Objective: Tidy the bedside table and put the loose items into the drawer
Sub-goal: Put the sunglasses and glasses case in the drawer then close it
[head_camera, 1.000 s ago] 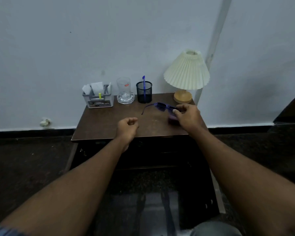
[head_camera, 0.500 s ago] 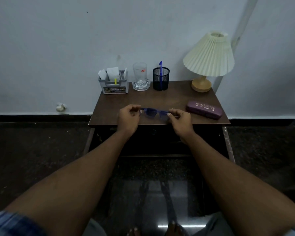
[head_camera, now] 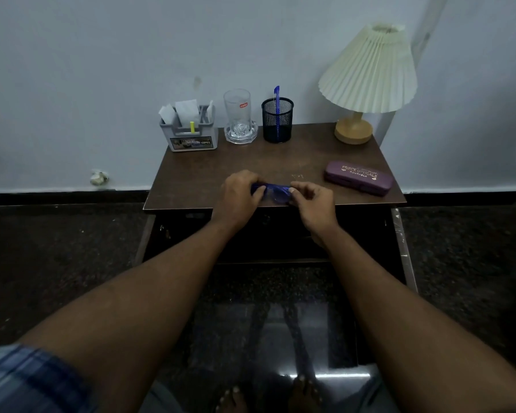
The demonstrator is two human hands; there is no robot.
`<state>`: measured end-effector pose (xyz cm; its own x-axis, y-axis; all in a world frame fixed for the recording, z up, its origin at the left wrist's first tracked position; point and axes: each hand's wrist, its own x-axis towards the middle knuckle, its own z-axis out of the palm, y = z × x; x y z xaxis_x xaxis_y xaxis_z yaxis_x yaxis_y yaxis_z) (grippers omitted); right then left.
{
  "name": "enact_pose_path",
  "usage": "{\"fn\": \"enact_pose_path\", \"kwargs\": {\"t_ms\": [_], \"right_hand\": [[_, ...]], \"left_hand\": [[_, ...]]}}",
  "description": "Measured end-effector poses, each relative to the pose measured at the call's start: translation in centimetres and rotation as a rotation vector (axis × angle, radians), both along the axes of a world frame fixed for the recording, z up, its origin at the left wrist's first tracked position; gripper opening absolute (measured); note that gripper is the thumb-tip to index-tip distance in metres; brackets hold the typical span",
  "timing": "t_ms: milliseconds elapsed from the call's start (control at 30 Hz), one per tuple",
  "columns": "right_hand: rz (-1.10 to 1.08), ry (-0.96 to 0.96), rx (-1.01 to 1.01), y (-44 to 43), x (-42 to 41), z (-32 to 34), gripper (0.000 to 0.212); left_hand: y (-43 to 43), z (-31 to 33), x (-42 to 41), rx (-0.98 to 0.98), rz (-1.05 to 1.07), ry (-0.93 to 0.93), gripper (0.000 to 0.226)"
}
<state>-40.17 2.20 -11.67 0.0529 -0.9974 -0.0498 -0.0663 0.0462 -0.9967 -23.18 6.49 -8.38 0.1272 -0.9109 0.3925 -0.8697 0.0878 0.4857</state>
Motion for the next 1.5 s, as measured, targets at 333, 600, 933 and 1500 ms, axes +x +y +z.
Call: {"fn": "enact_pose_path", "kwargs": {"t_ms": [333,600,933,1500], "right_hand": [[-0.016,-0.145,0.039,-0.4,-0.4,0.9,0.022],[0.021,-0.265,-0.042,-0.1,0.6,2.8,0.015],[0.01,-0.283,0.045,-0.2,0.1,2.3,0.014],[0.0,-0.284,0.07,-0.8,-0.1,1.9,0.014]], "left_hand": [[-1.1,0.5,-2.2,0.071,0.057,-0.222,0.02],[-1.0,0.9,-2.9,0.013,0.277,-0.005,0.015],[-0.9,1.2,-4.5,-0.039,0.2,1.621,0.02],[0.4,-0.3,-0.3,0.024,0.297,1.478,0.005]]}}
